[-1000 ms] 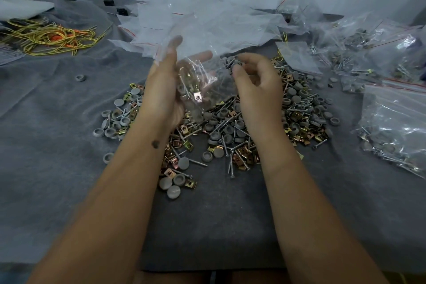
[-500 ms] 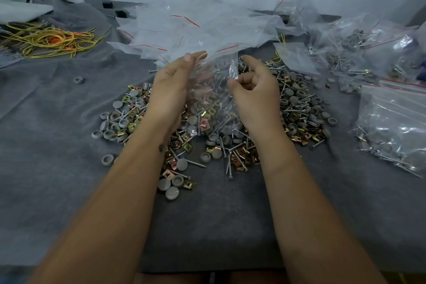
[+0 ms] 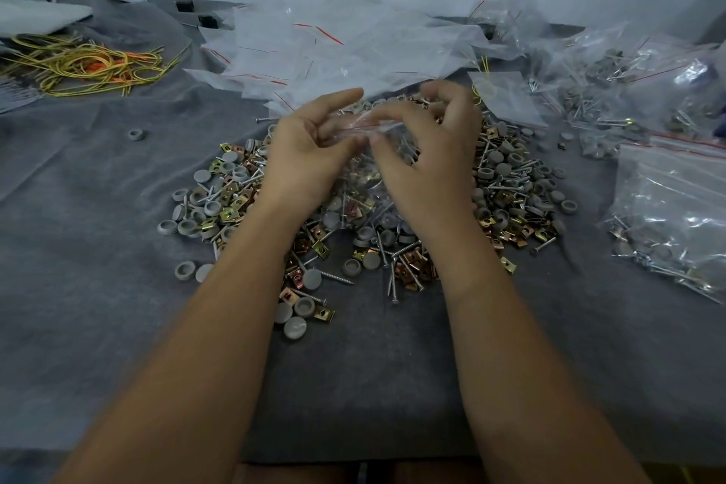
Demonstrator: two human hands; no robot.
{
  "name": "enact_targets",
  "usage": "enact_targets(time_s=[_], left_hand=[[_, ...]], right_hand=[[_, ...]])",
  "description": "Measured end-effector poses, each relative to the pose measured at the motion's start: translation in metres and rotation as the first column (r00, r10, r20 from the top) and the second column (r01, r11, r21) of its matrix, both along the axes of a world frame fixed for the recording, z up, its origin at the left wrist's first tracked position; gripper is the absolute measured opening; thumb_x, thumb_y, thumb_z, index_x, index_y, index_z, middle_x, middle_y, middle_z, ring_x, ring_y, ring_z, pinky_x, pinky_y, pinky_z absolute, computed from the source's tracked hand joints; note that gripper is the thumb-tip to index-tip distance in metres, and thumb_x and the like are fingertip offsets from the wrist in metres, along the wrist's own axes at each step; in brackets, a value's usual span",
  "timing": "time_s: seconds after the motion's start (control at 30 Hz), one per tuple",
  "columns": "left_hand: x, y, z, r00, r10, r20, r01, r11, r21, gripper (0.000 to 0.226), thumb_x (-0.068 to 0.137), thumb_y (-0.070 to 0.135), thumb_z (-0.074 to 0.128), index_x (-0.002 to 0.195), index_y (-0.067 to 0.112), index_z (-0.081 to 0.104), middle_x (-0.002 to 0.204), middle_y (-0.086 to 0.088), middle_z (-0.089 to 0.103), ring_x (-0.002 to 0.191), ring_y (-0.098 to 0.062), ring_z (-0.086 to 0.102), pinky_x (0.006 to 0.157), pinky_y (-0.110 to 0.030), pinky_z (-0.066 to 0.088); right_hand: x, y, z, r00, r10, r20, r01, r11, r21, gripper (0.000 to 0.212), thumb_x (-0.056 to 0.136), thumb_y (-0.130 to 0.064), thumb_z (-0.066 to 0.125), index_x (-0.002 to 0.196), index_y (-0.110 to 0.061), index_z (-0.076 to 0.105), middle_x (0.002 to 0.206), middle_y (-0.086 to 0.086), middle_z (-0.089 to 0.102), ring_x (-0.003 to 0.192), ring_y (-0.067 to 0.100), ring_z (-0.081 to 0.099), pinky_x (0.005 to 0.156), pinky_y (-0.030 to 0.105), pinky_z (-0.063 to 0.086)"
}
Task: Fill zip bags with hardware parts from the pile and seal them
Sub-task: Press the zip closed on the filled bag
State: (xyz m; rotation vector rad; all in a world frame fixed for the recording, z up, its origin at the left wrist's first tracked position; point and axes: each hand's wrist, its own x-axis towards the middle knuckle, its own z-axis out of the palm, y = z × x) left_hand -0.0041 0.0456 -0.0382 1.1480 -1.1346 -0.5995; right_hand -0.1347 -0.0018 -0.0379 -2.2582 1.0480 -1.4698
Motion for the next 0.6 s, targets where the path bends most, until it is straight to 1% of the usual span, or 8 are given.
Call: enact_targets(time_s=[0.1,0.17,0.27,0.33,0.4,0.43,0.5,0.6], left_hand=[[0.0003,-0.0018,-0.0002,0.995,0.050,-0.083,-0.048,0.999,0.017,0.043,0.078,-0.006,0.075,0.115,0.009,0.059,0.076,0.003,0.072,0.072,-0.009,0.068,0.070,-0.022,0.055],[0.0014,-0.0025,-0.0003,0.993,0.108,-0.056,-0.105,0.993,0.055,0.035,0.074,-0.001,0.079,0.102,0.012,0.063,0.080,-0.005,0.070,0.070,-0.010,0.065,0.068,-0.023,0.055],[0.0009,-0.0026,-0.0016,0.996,0.084,0.012,-0.085,0.994,0.076,0.024,0.077,-0.002,0.077,0.093,0.014,0.068,0.073,0.004,0.073,0.067,-0.003,0.067,0.064,-0.018,0.054],[-0.0012,-0.0017,-0.0023,0.998,0.050,0.050,-0.054,0.995,0.081,0.023,0.082,-0.001,0.074,0.096,0.016,0.071,0.076,-0.005,0.075,0.070,-0.012,0.067,0.070,-0.026,0.055],[-0.0025,-0.0016,-0.0021,0.996,0.042,0.081,-0.048,0.996,0.074,0.025,0.085,-0.003,0.070,0.102,0.015,0.072,0.089,-0.025,0.072,0.076,-0.024,0.062,0.075,-0.040,0.053],[-0.0028,-0.0015,-0.0022,0.994,0.046,0.101,-0.053,0.996,0.069,0.025,0.086,-0.004,0.068,0.105,0.011,0.072,0.091,-0.027,0.071,0.076,-0.024,0.062,0.075,-0.040,0.054],[-0.0035,-0.0008,-0.0020,0.988,0.056,0.144,-0.067,0.996,0.067,0.028,0.086,-0.007,0.064,0.110,0.006,0.072,0.089,-0.024,0.072,0.072,-0.018,0.062,0.070,-0.031,0.055],[-0.0054,0.0008,-0.0008,0.986,0.049,0.158,-0.059,0.996,0.061,0.033,0.086,-0.008,0.061,0.108,0.015,0.071,0.084,-0.036,0.063,0.067,-0.020,0.049,0.063,-0.030,0.045]], right_hand=[[0.0000,-0.0019,-0.0011,0.998,-0.058,-0.037,0.057,0.998,-0.023,0.008,0.081,-0.029,0.073,0.087,-0.024,0.071,0.116,0.004,0.050,0.111,0.023,0.043,0.092,0.035,0.040],[0.0000,-0.0023,-0.0016,0.997,-0.073,-0.039,0.073,0.997,-0.024,0.007,0.079,-0.027,0.074,0.082,-0.022,0.069,0.113,0.003,0.052,0.109,0.021,0.043,0.092,0.038,0.039],[0.0005,-0.0023,-0.0027,0.995,-0.073,-0.071,0.074,0.997,0.004,0.008,0.079,-0.031,0.071,0.084,-0.024,0.069,0.116,0.000,0.053,0.115,0.020,0.040,0.098,0.041,0.033],[0.0008,-0.0020,-0.0020,0.994,-0.071,-0.087,0.072,0.997,0.012,0.013,0.081,-0.037,0.069,0.088,-0.027,0.072,0.119,-0.002,0.054,0.119,0.019,0.038,0.101,0.041,0.029],[0.0011,-0.0011,-0.0009,0.995,-0.060,-0.083,0.061,0.998,0.005,0.013,0.082,-0.039,0.070,0.087,-0.028,0.074,0.120,-0.003,0.055,0.120,0.020,0.039,0.102,0.042,0.028],[0.0012,-0.0005,-0.0005,0.995,-0.055,-0.079,0.055,0.998,-0.002,0.012,0.081,-0.039,0.071,0.085,-0.028,0.074,0.119,-0.003,0.056,0.119,0.021,0.041,0.102,0.043,0.028],[0.0017,0.0004,-0.0004,0.996,-0.051,-0.071,0.050,0.999,-0.008,0.009,0.080,-0.037,0.072,0.082,-0.029,0.073,0.117,-0.003,0.057,0.118,0.021,0.042,0.101,0.045,0.029],[0.0024,0.0011,0.0002,0.999,-0.040,-0.033,0.040,0.999,0.015,0.004,0.079,-0.033,0.072,0.080,-0.029,0.072,0.114,-0.005,0.056,0.116,0.020,0.042,0.100,0.046,0.029]])
